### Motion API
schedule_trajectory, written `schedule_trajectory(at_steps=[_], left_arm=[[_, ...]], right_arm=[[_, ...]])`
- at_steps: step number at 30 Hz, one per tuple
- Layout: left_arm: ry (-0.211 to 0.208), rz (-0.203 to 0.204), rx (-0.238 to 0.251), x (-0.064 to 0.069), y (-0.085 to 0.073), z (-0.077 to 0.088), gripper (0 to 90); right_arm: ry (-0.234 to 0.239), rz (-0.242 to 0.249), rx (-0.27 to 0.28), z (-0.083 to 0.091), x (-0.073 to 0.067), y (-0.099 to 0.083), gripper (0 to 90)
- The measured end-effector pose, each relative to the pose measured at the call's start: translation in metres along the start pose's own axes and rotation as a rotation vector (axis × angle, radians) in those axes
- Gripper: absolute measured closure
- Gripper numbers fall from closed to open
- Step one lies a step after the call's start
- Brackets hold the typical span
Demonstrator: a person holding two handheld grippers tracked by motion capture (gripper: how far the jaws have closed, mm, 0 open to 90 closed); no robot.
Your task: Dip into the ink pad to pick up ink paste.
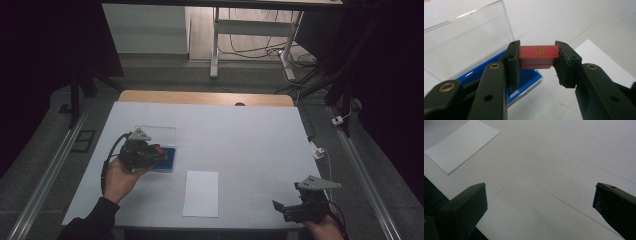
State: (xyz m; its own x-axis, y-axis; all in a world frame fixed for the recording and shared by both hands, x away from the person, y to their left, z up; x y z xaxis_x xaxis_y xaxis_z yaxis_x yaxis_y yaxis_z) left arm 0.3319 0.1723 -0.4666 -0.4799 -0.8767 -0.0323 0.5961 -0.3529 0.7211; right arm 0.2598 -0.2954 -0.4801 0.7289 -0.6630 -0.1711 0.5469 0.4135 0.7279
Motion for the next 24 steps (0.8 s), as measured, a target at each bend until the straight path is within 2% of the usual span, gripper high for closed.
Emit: schedule_trajectory(at_steps=[10, 21, 24], left_arm=[[-0.06, -0.043, 0.006, 0.02, 0.008, 0.002, 58.3], [-0.103, -0.114, 0.003, 0.046, 0.014, -0.001, 58.3], [-0.113, -0.122, 0.004, 0.05, 0.015, -0.001, 58.3]], right_arm=[[0.001, 0.001, -0.002, 0.0, 0.0, 0.0, 0.0], [-0.002, 0.005, -0.008, 0.0, -0.001, 0.0, 0.0], [-0.002, 0.006, -0.008, -0.001, -0.001, 0.0, 0.0]])
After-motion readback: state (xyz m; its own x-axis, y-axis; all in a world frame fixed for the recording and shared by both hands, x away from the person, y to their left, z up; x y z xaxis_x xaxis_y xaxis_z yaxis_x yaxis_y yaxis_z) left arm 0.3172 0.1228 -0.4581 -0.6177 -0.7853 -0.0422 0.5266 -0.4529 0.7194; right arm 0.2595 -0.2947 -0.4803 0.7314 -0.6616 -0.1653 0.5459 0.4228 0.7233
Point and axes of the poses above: each handheld gripper's, and its own axes: z roughly backward along the jaws, y roughly out of its top, x roughly to its right, the point moved 3 cm from there along -z, roughly forward along the jaws, and after that the axes turned 12 degrees about y, right-handed, at the moved point
